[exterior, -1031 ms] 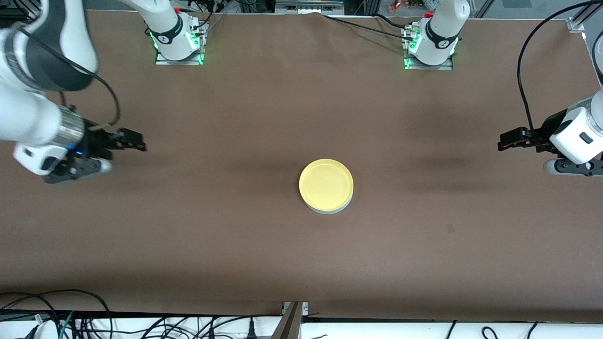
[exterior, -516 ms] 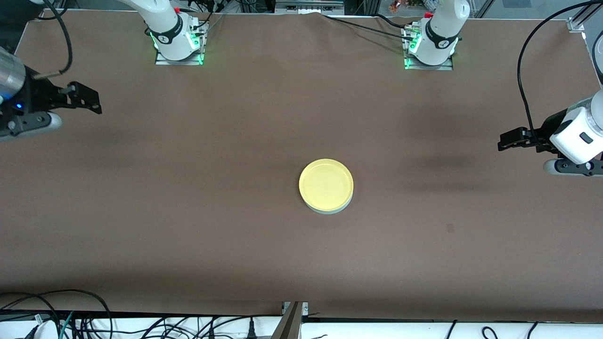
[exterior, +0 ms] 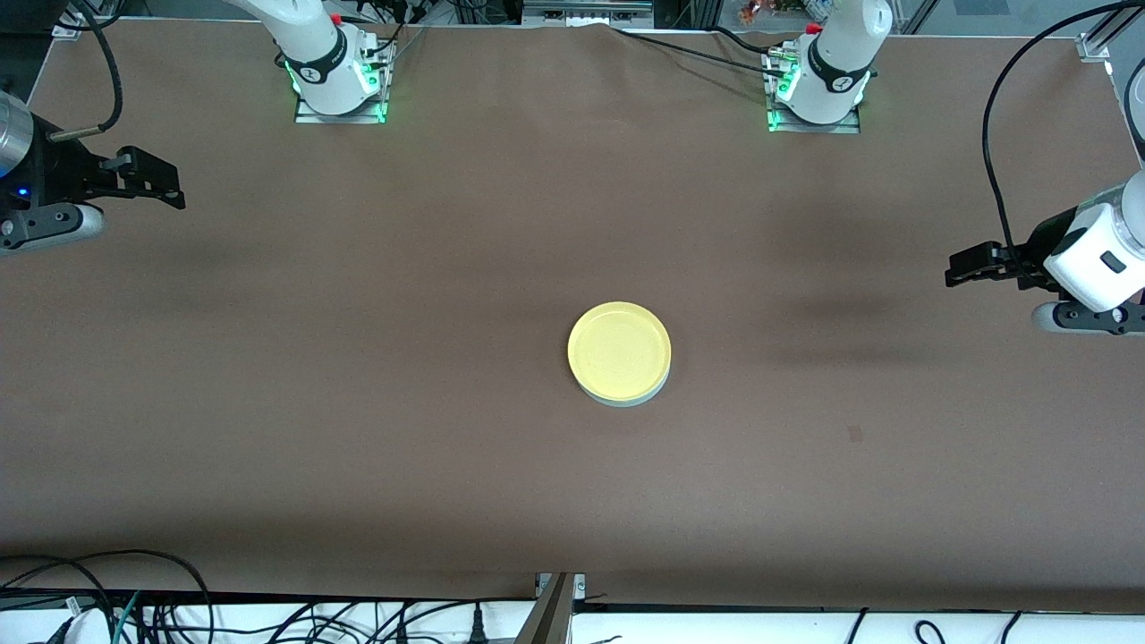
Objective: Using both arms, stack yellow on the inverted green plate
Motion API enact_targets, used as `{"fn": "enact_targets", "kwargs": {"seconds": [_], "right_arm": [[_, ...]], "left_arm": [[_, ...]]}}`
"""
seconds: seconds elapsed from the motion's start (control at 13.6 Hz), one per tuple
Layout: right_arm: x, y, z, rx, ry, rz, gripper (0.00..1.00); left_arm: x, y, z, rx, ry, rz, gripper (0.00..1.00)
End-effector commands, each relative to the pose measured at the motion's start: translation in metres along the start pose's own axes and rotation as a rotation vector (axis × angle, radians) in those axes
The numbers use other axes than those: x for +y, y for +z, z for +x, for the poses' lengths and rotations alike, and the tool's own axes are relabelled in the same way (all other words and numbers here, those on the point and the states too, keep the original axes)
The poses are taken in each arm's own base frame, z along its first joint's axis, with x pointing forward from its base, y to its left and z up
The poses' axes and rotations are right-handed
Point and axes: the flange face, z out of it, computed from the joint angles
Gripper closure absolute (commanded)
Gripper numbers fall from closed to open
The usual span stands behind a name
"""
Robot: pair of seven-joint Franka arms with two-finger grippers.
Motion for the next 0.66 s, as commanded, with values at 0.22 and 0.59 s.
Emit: {"fn": "enact_targets", "kwargs": {"seconds": [0.22, 0.59], "right_arm": [[0.007, 0.001, -0.042, 0.082, 0.086, 0.021, 0.0], [-0.003, 0.003, -0.045, 0.067, 0.065, 0.01, 0.0]], "left_arm": [[0.0, -0.003, 0.002, 0.01, 0.005, -0.031, 0.0], [0.0, -0.003, 0.002, 0.01, 0.005, -0.031, 0.0]]}}
